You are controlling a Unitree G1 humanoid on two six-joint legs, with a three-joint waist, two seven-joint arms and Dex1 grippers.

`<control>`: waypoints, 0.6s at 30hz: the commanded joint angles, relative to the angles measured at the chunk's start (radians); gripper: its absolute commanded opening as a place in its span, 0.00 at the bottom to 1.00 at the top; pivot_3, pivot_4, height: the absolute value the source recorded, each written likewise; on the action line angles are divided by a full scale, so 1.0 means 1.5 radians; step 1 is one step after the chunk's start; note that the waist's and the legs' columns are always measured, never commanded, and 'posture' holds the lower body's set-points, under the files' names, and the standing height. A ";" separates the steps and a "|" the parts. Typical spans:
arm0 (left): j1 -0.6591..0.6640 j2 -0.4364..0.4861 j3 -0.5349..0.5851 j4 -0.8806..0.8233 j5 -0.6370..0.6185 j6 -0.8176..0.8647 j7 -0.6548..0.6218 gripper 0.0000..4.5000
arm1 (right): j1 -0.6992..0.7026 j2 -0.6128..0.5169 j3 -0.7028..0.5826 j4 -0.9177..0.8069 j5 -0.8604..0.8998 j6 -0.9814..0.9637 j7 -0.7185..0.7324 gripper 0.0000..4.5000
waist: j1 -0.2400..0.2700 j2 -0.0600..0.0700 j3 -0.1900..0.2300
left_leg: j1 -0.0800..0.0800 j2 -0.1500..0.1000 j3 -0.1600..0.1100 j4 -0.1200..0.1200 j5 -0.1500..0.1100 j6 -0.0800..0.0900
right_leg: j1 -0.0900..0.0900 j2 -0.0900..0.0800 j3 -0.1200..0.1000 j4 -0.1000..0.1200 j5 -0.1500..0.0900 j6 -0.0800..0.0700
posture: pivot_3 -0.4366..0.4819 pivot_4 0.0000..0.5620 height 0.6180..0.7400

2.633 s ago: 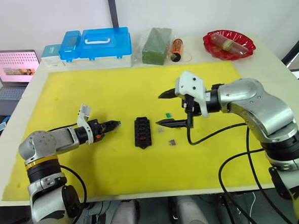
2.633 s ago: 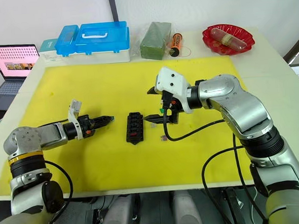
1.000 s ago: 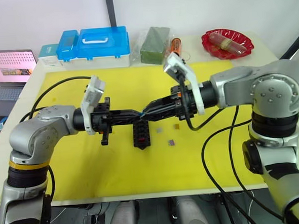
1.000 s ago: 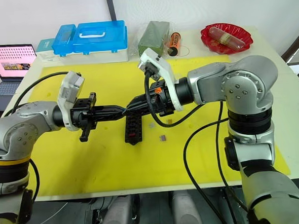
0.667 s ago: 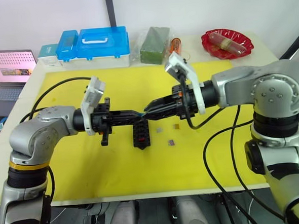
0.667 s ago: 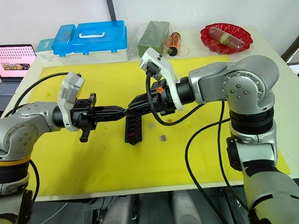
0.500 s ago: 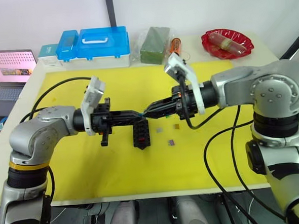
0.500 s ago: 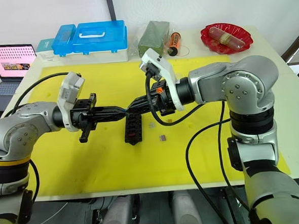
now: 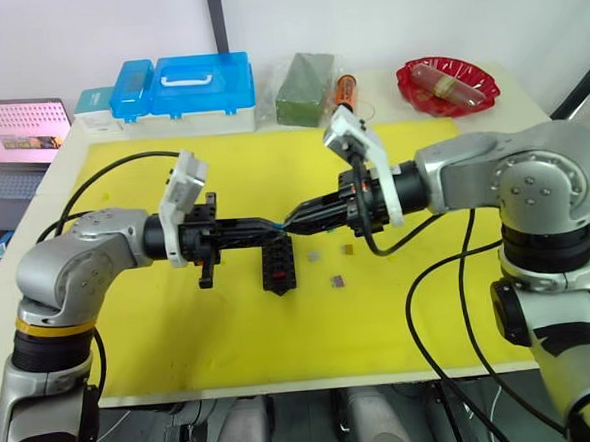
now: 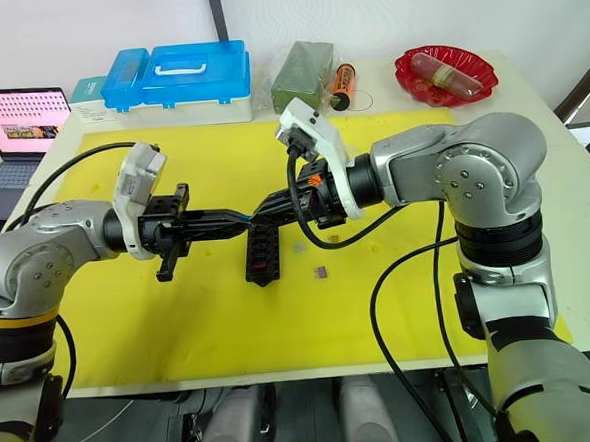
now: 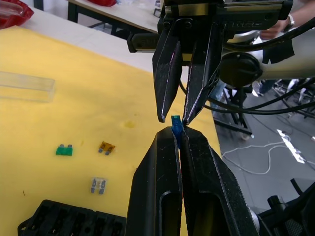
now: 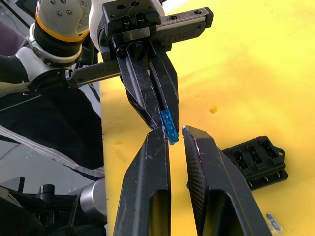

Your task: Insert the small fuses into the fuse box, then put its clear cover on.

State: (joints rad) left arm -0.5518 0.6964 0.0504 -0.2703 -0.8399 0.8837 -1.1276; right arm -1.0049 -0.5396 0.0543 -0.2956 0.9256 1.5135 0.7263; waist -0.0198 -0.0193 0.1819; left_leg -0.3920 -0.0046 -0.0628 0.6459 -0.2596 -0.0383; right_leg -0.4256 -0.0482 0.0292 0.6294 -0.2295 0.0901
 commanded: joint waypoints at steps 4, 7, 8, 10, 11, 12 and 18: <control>-0.007 0.006 0.011 -0.017 -0.011 -0.010 0.000 0.00 | -0.001 -0.013 0.002 -0.012 0.003 -0.016 0.009 0.12 | 0.000 0.000 0.000 | 0.000 0.000 0.000 0.000 0.000 0.000 | 0.000 0.000 0.000 0.000 0.000 0.000 | 0.48 0.27 1.00; -0.009 0.005 0.011 -0.016 -0.011 -0.009 0.001 0.00 | 0.000 -0.014 0.004 -0.013 0.005 -0.019 0.010 0.08 | 0.000 0.000 0.000 | 0.000 0.000 0.000 0.000 0.000 0.000 | 0.000 0.000 0.000 0.000 0.000 0.000 | 0.48 0.27 1.00; -0.008 0.005 0.010 -0.016 -0.011 -0.010 0.001 0.00 | 0.000 -0.014 0.005 -0.014 0.006 -0.020 0.010 0.05 | 0.000 0.000 0.000 | 0.000 0.000 0.000 0.000 0.000 0.000 | 0.000 0.000 0.000 0.000 0.000 0.000 | 0.48 0.27 1.00; -0.007 0.005 0.009 -0.018 -0.010 -0.011 0.001 0.00 | 0.000 -0.012 0.004 -0.015 0.007 -0.021 0.009 0.01 | 0.000 0.000 0.000 | 0.000 0.000 0.000 0.000 0.000 0.000 | 0.000 0.000 0.000 0.000 0.000 0.000 | 0.48 0.27 1.00; -0.007 0.005 0.009 -0.019 -0.011 -0.010 0.002 0.00 | -0.001 -0.012 0.005 -0.015 0.008 -0.022 0.010 0.01 | 0.000 0.000 0.000 | 0.000 0.000 0.000 0.000 0.000 0.000 | 0.000 0.000 0.000 0.000 0.000 0.000 | 0.48 0.27 1.00; -0.007 0.004 0.009 -0.019 -0.012 -0.009 0.003 0.00 | -0.001 -0.012 0.005 -0.016 0.008 -0.022 0.010 0.01 | 0.000 0.000 0.000 | 0.000 0.000 0.000 0.000 0.000 0.000 | 0.000 0.000 0.000 0.000 0.000 0.000 | 0.48 0.27 1.00; 0.000 0.002 0.005 -0.028 -0.013 -0.009 0.006 0.00 | -0.007 -0.005 0.004 -0.015 0.011 -0.023 0.010 0.01 | 0.000 0.000 0.000 | 0.000 0.000 0.000 0.000 0.000 0.000 | 0.000 0.000 0.000 0.000 0.000 0.000 | 0.48 0.27 1.00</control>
State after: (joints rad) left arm -0.5496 0.6975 0.0520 -0.2743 -0.8399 0.8835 -1.1164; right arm -0.9971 -0.5539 0.0699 -0.2960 0.9271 1.4990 0.7354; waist -0.0195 -0.0193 0.1819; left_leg -0.3920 -0.0046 -0.0628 0.6459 -0.2596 -0.0384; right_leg -0.4256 -0.0482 0.0292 0.6294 -0.2295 0.0901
